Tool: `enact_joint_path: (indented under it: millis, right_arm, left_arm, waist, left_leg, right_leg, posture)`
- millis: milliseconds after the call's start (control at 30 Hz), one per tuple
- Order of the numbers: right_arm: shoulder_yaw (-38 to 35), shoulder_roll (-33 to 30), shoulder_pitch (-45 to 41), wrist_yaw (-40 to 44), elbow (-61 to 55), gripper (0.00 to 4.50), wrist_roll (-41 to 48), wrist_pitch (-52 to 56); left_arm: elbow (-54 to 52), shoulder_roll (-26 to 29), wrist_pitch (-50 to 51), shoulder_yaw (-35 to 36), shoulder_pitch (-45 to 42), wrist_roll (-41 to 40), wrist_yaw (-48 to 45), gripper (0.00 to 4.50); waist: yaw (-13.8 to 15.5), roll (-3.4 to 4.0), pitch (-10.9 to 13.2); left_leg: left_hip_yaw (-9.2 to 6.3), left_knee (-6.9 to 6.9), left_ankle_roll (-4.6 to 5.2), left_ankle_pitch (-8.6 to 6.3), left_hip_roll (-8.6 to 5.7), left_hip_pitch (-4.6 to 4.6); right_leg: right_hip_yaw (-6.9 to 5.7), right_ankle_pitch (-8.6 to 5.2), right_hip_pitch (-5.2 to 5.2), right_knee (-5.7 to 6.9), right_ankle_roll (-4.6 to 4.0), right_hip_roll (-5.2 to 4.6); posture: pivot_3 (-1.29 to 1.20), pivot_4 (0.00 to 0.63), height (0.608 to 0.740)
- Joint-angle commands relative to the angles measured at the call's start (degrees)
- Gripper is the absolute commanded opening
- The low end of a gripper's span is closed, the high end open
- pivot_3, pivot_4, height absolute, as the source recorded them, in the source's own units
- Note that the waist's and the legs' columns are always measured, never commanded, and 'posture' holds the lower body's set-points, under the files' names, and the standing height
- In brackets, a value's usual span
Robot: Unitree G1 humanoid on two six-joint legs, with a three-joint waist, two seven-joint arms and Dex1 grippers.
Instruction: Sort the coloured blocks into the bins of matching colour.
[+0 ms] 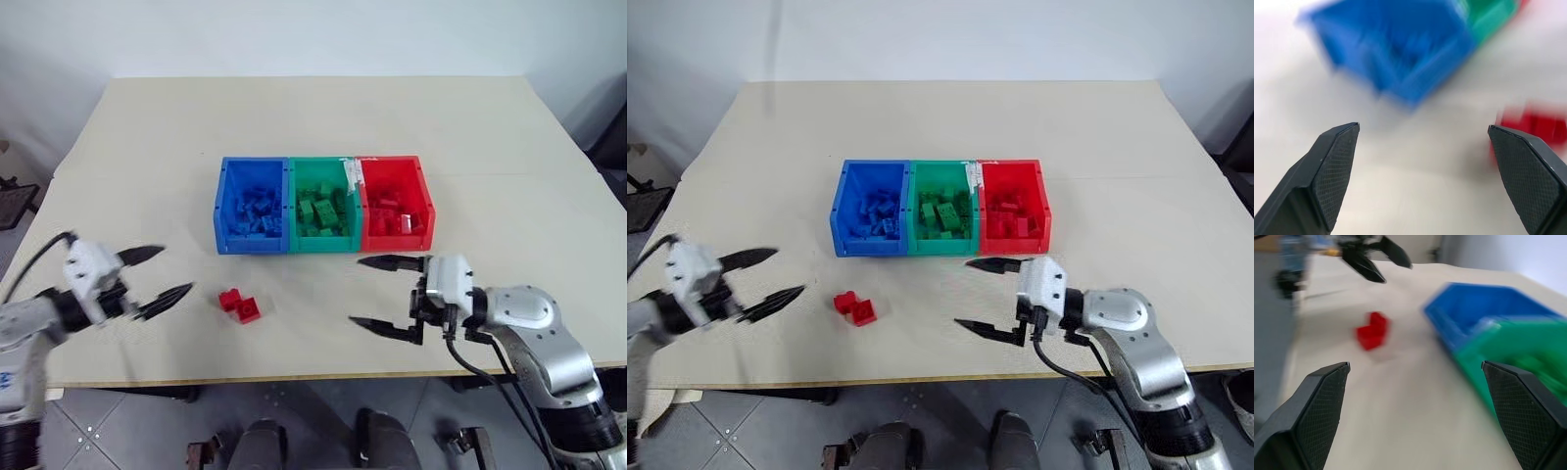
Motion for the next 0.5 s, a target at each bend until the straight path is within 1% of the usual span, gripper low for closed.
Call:
enact_joint_path:
  millis: [33,100,167,200,233,333,433,500]
  right_arm:
    - [1.4,-0.2,-2.5,2.6,0.5,4.50,0.8,-0.1]
    - [1.7,-0.2,-3.3,3.3,1.1,4.50,0.9,-0.1]
    - [1.6,-0.4,-3.5,3.7,1.6,4.50,0.9,-0.2]
    - [1.3,-0.7,-3.3,4.1,2.1,4.50,0.8,-0.4]
    - [0.8,-1.5,-2.7,4.6,2.5,4.50,0.6,-0.6]
    - [-1.5,-3.9,-0.4,5.5,3.2,4.50,0.6,-0.8]
    - [-2.8,-5.7,1.3,5.6,3.4,4.50,0.4,-1.1]
    - [-3.8,-6.5,2.7,5.2,3.1,4.50,0.4,-1.0]
  left_arm:
    - [2.3,2.7,-4.7,3.4,2.2,0.1,-3.1,4.47]
    - [2.7,3.6,-6.4,3.5,3.1,0.2,-4.4,4.47]
    - [0.6,4.0,-5.6,2.8,3.8,-0.9,-5.4,4.47]
    - [-2.6,3.9,-4.0,1.8,4.3,-2.0,-5.6,4.47]
    - [-7.3,4.2,-1.8,-0.4,5.0,-3.1,-6.4,4.47]
    - [-18.4,5.8,4.1,-8.4,4.0,-2.4,-5.5,4.47]
    - [-23.2,6.4,10.6,-14.6,-0.8,-0.4,-0.9,4.47]
    - [-25.7,6.0,15.9,-19.6,-5.7,0.8,2.4,4.47]
  waist:
    - [0.2,0.00,0.0]
    - [0.4,-0.01,0.0]
    - [0.5,-0.01,0.0]
    - [0.5,-0.01,0.0]
    - [0.5,-0.01,0.0]
    - [1.2,-0.02,0.0]
    - [1.1,-0.01,0.0]
    - [1.1,-0.01,0.0]
  left_leg:
    - [0.00,-0.01,0.01,-0.01,0.00,0.00]
    - [0.00,0.00,0.04,-0.04,-0.01,-0.01]
    - [0.00,0.00,0.03,-0.05,0.00,-0.01]
    - [0.00,0.00,0.02,-0.06,0.00,-0.01]
    - [0.01,-0.01,0.02,-0.06,0.00,-0.01]
    - [0.01,0.04,0.06,-0.09,0.00,-0.04]
    - [0.01,0.08,0.06,-0.11,0.00,-0.04]
    - [0.03,0.08,0.06,-0.10,0.01,0.00]
  right_leg:
    - [0.00,0.00,0.00,0.00,0.00,0.00]
    - [0.00,0.01,0.00,-0.01,0.01,-0.01]
    - [-0.02,0.01,0.00,0.00,0.01,-0.01]
    - [-0.03,0.01,-0.01,0.01,0.01,-0.01]
    - [-0.02,0.01,-0.02,0.02,0.01,-0.01]
    - [-0.01,0.01,-0.01,0.00,0.02,-0.02]
    - [0.01,0.02,0.00,0.03,0.02,-0.01]
    - [0.01,0.02,0.00,0.08,0.01,0.00]
  posture:
    - [0.00,0.150,0.740]
    - [0.00,0.150,0.740]
    - [0.00,0.150,0.740]
    - [0.00,0.150,0.740]
    - [0.00,0.150,0.740]
    - [0.00,0.150,0.740]
    - [0.00,0.150,0.740]
    - [0.00,0.150,0.740]
